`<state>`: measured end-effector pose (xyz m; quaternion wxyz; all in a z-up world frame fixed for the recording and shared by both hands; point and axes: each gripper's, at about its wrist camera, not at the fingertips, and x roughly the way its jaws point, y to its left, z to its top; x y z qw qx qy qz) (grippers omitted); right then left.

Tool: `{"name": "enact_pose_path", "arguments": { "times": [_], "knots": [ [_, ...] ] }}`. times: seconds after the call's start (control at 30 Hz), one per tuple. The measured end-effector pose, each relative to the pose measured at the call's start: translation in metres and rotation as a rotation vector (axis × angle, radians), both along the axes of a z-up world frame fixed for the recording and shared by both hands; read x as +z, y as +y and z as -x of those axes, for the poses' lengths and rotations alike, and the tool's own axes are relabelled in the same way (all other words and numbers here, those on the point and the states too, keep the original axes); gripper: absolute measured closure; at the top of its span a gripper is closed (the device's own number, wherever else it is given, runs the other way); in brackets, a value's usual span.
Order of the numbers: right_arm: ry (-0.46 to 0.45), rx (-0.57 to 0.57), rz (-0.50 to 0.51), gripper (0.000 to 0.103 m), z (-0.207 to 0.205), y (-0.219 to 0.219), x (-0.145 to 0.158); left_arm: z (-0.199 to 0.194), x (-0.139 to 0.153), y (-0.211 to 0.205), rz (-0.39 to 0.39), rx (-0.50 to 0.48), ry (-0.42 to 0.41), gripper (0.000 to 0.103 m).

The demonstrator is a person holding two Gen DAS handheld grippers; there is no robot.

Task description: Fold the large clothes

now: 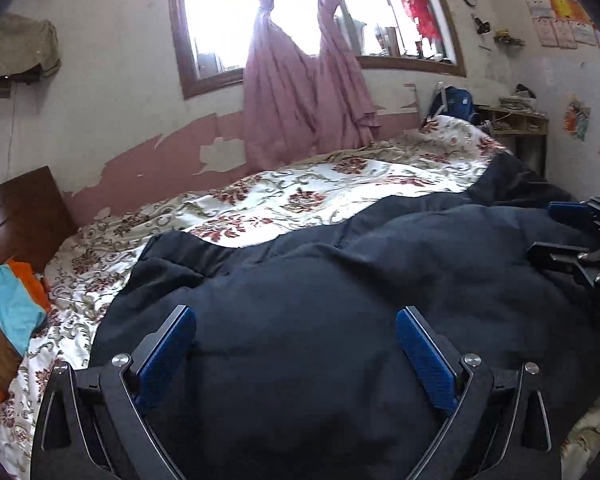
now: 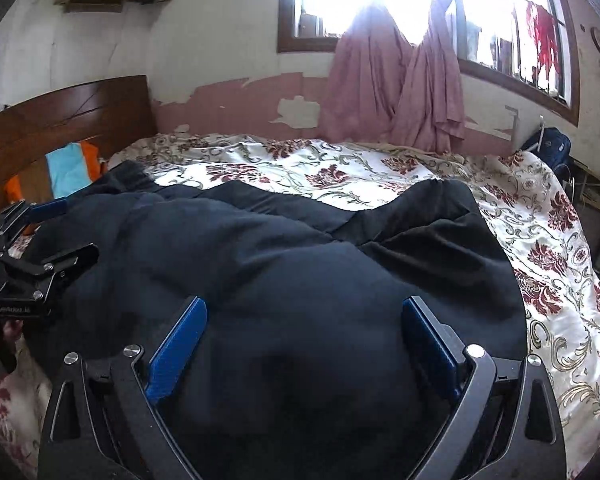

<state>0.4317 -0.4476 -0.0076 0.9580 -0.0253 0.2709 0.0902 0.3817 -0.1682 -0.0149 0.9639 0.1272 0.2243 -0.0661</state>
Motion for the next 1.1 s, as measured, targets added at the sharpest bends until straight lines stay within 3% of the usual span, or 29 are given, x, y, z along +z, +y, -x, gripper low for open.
{"name": "enact_pose_path", "arguments": {
  "times": [0.2, 0.4, 0.53, 0.73, 1.1],
  "knots": [
    [0.043, -0.058, 0.017, 0.008, -0.038, 0.0, -0.001, -0.03, -0.002, 0.005, 0.044, 0.029, 0.027, 0.002],
    [0.054, -0.124, 0.051, 0.007, -0.056, 0.002, -0.011, -0.056, 0.0, 0.042, 0.246, 0.07, 0.078, 0.002],
    [0.082, -0.136, 0.048, 0.003, -0.07, 0.006, -0.022, -0.075, -0.015, 0.064, 0.369, 0.091, 0.121, 0.0],
    [0.102, -0.113, -0.009, 0.001, -0.088, 0.002, -0.033, -0.092, -0.034, 0.051, 0.299, 0.102, 0.14, 0.0],
    [0.107, -0.087, -0.157, 0.001, -0.1, -0.016, -0.064, -0.096, -0.047, 0.036, 0.223, 0.104, 0.089, 0.0]
  ]
}}
